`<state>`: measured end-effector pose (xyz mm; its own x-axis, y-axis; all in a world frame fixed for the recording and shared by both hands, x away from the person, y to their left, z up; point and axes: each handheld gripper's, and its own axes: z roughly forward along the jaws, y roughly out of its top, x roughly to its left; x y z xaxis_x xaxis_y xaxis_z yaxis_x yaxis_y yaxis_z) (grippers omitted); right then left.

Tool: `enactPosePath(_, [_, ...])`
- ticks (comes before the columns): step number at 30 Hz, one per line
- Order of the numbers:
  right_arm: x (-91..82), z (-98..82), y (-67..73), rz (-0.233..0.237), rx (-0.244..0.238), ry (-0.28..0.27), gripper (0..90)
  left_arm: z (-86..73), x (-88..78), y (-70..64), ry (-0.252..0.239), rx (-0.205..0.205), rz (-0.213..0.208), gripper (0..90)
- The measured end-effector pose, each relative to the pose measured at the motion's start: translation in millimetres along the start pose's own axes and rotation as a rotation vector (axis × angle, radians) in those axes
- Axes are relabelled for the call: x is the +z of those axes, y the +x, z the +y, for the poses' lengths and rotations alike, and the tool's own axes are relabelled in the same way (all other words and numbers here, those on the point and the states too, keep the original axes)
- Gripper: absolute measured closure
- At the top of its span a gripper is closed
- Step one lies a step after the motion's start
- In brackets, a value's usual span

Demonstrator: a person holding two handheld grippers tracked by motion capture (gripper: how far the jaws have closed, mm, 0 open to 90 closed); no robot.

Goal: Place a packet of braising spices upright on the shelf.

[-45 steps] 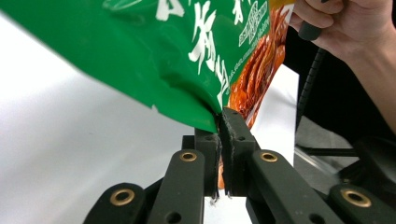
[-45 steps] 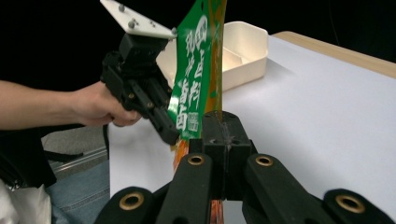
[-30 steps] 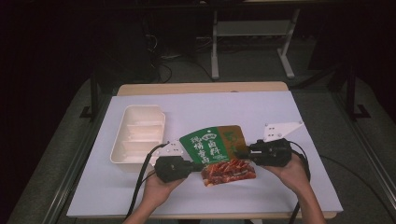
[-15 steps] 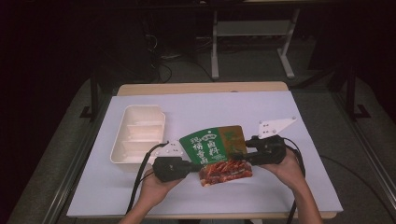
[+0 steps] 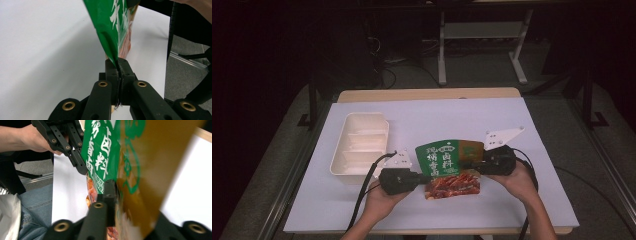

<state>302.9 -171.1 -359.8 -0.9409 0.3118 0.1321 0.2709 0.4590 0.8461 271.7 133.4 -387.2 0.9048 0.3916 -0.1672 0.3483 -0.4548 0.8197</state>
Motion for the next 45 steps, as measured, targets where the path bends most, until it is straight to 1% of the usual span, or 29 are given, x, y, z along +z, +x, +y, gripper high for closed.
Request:
enactPosePath(1, [0.0,0.1,0.0,0.006,0.001,0.001,88.3,-0.1,0.0,0.2,0.0,-0.001,0.001,87.5])
enactPosePath(4, [0.1,0.3,0.2,0.006,0.013,0.001,89.4,-0.6,-0.6,-0.8,-0.002,0.003,0.013,84.6])
enactPosePath(5, [-0.2,0.5,0.7,0.003,0.014,-0.001,89.5,-1.0,-0.9,-1.6,-0.004,-0.001,0.023,82.6])
enactPosePath(6, [-0.7,0.6,1.2,0.005,0.016,-0.003,89.5,-1.3,-1.6,-1.2,-0.001,0.008,0.033,80.0])
enactPosePath(9, [-2.6,0.4,2.4,0.016,0.014,-0.011,89.6,-2.9,-3.5,-1.4,-0.001,0.002,0.045,72.4])
enactPosePath(10, [-5.4,0.2,4.0,0.02,0.015,-0.018,89.7,-4.6,-5.9,-1.7,-0.006,0.005,0.066,70.0])
enactPosePath(11, [-6.4,0.2,4.6,0.019,0.016,-0.021,89.7,-5.4,-7.0,-2.4,-0.01,0.004,0.072,68.3])
enactPosePath(12, [-7.9,0.5,5.3,0.014,0.011,-0.024,89.7,-5.9,-8.4,-3.5,-0.009,0.012,0.086,66.6])
enactPosePath(13, [-9.3,1.2,6.6,0.008,0.012,-0.029,89.7,-5.9,-8.4,-3.5,-0.009,0.012,0.086,64.1])
enactPosePath(14, [-11.1,2.2,7.2,0.004,0.008,-0.029,89.7,-6.8,-12.0,-5.1,0.007,0.031,0.112,62.3])
enactPosePath(16, [-14.4,5.9,10.0,-0.017,0.0,-0.029,89.7,-7.5,-14.5,-6.3,0.007,0.037,0.122,61.1])
enactPosePath(17, [-14.4,5.9,10.0,-0.017,0.0,-0.029,89.7,-7.5,-14.5,-6.3,0.007,0.037,0.122,59.7])
enactPosePath(18, [-17.1,9.1,11.4,-0.031,-0.001,-0.028,89.7,-8.7,-18.0,-7.3,0.007,0.041,0.135,58.3])
enactPosePath(19, [-18.1,10.3,11.5,-0.036,0.002,-0.028,89.7,-9.7,-19.4,-7.9,0.006,0.04,0.136,57.2])
enactPosePath(23, [-20.6,14.6,10.7,-0.047,0.016,-0.034,89.7,-15.1,-26.3,-11.5,0.023,0.064,0.154,50.3])
enactPosePath(25, [-20.5,16.6,10.7,-0.054,0.022,-0.036,89.7,-18.8,-28.9,-14.6,0.017,0.059,0.16,45.4])
enactPosePath(27, [-19.8,18.9,11.0,-0.063,0.025,-0.04,89.7,-22.5,-32.4,-16.8,0.027,0.082,0.171,42.8])
enactPosePath(30, [-17.8,23.0,10.2,-0.072,0.034,-0.053,89.7,-29.5,-37.4,-20.2,0.025,0.082,0.17,40.3])
enactPosePath(32, [-15.9,26.8,9.6,-0.077,0.034,-0.055,89.7,-33.9,-40.6,-21.8,0.034,0.098,0.184,39.1])
enactPosePath(36, [-9.7,34.6,8.8,-0.08,0.042,-0.057,89.7,-42.2,-45.2,-23.8,0.041,0.092,0.182,35.8])
enactPosePath(37, [-9.7,34.6,8.8,-0.08,0.042,-0.057,89.7,-42.2,-45.2,-23.8,0.041,0.092,0.182,34.9])
enactPosePath(39, [-4.7,39.9,8.6,-0.084,0.045,-0.066,89.7,-48.9,-48.7,-25.7,0.044,0.098,0.183,33.6])
enactPosePath(45, [4.8,51.2,7.4,-0.084,0.05,-0.062,89.7,-60.2,-52.4,-30.0,0.037,0.083,0.172,30.1])
